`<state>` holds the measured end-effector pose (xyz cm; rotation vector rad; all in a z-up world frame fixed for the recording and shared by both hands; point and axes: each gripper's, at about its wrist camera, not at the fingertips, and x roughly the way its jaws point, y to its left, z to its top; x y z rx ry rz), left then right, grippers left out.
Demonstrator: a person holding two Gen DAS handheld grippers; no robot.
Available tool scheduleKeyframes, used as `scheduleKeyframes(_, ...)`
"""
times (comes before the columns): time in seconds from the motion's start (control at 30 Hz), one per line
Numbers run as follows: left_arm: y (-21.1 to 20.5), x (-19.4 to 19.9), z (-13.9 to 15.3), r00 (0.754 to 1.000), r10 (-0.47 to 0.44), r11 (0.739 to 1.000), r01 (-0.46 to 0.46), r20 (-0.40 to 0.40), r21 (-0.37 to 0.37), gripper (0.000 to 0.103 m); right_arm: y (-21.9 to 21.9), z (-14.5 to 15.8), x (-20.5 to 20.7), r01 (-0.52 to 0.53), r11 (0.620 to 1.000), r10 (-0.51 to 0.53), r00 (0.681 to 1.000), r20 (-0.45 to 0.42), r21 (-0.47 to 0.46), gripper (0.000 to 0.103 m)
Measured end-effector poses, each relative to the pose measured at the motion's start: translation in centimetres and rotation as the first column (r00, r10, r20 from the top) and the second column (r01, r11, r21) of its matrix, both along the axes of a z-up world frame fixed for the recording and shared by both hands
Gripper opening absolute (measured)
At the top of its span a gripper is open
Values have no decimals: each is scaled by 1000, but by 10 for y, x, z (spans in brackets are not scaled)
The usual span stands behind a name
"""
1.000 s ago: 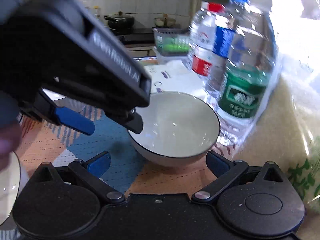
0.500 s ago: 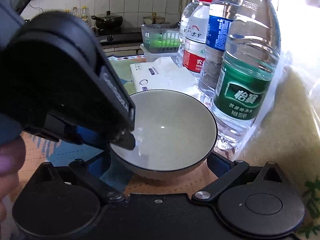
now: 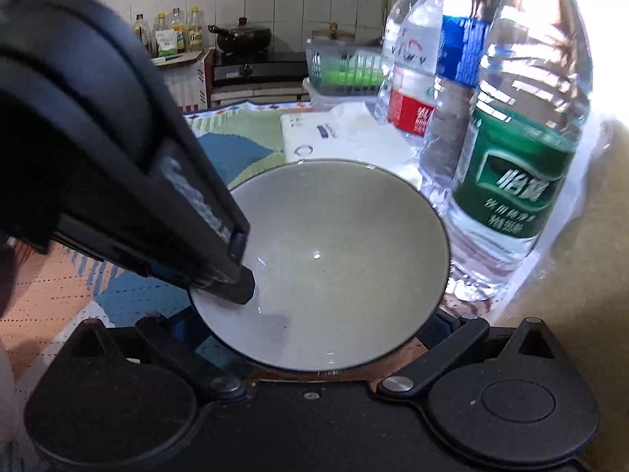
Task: Organize plates and bowls
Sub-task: 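Lift the second bowl with the left gripper and carry it over the first bowl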
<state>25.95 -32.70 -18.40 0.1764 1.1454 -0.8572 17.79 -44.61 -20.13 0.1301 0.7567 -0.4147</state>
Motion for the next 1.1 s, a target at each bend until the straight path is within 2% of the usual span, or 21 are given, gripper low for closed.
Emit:
scheduleKeyframes(0.17, 3, 0, 5, 999, -33, 999, 33, -5, 24, 12, -4, -7, 5, 1, 1000, -1, 1000, 1, 5, 100)
scheduleKeyframes(0.23, 10, 1, 8, 999, -24, 1000, 24, -33, 3, 12, -4, -2, 5, -19, 999, 19, 1000, -7, 29, 100)
scheduleKeyframes(0.33, 20, -4, 21, 999, -33, 999, 34, -27, 15, 13, 2, 7, -1, -49, 999, 48, 999, 8, 17, 100)
scheduleKeyframes(0.53, 50, -9, 54, 999, -47, 999, 47, -1, 11, 14, 22, 39, -10, -102, 995, 101, 994, 32, 19, 100)
scheduleKeyframes(0.77, 105, -11, 86, 999, -24, 999, 24, -23, -23, 15, 54, 76, -11, -178, 983, 177, 984, 16, 52, 100)
scheduleKeyframes(0.87, 128, -17, 99, 999, 8, 1000, -9, -39, -30, 15, 77, 91, -19, -228, 972, 228, 974, 6, 52, 100)
scheduleKeyframes(1.1, 172, -35, 125, 998, 63, 997, -63, -9, -32, 15, 113, 119, -33, -356, 935, 356, 934, 19, -1, 100)
